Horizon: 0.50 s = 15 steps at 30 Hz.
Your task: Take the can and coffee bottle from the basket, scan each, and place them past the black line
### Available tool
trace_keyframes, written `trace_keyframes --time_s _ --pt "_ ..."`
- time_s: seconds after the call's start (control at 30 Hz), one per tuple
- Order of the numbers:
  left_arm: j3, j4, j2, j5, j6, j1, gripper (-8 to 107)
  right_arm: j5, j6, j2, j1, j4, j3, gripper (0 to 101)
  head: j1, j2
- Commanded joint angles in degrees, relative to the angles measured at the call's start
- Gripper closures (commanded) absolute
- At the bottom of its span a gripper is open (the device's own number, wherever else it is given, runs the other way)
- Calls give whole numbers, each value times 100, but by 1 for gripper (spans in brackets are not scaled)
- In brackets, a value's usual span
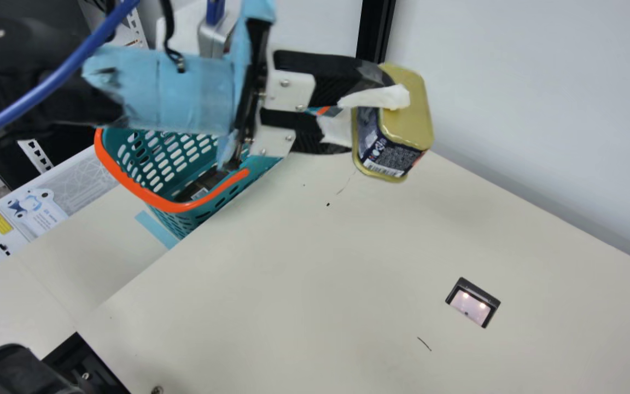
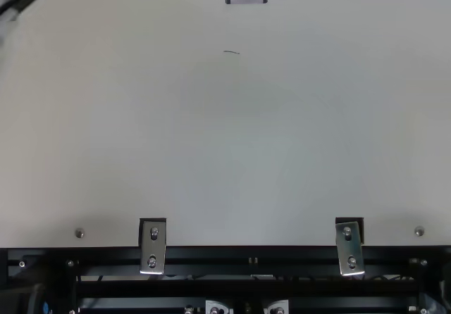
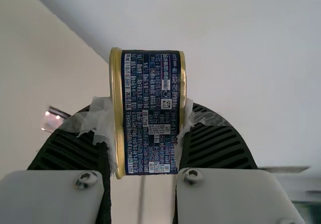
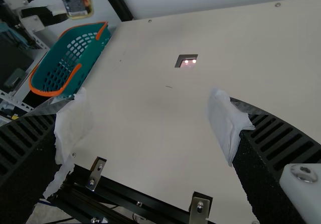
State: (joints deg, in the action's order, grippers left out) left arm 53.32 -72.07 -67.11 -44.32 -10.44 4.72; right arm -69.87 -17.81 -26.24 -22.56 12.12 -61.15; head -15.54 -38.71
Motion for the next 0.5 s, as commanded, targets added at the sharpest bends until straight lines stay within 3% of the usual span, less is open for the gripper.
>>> trace_keyframes --time_s 0.0,0.17,0.47 --pt "0 0 0 0 0 0 89 0 0 0 0 0 0 0 -130 -42" --pt "59 565 -84 1023 -551 -434 89 0 0 0 0 0 0 0 -65 462" --pt "59 584 -84 1199 -563 -434 89 0 0 0 0 0 0 0 13 1822"
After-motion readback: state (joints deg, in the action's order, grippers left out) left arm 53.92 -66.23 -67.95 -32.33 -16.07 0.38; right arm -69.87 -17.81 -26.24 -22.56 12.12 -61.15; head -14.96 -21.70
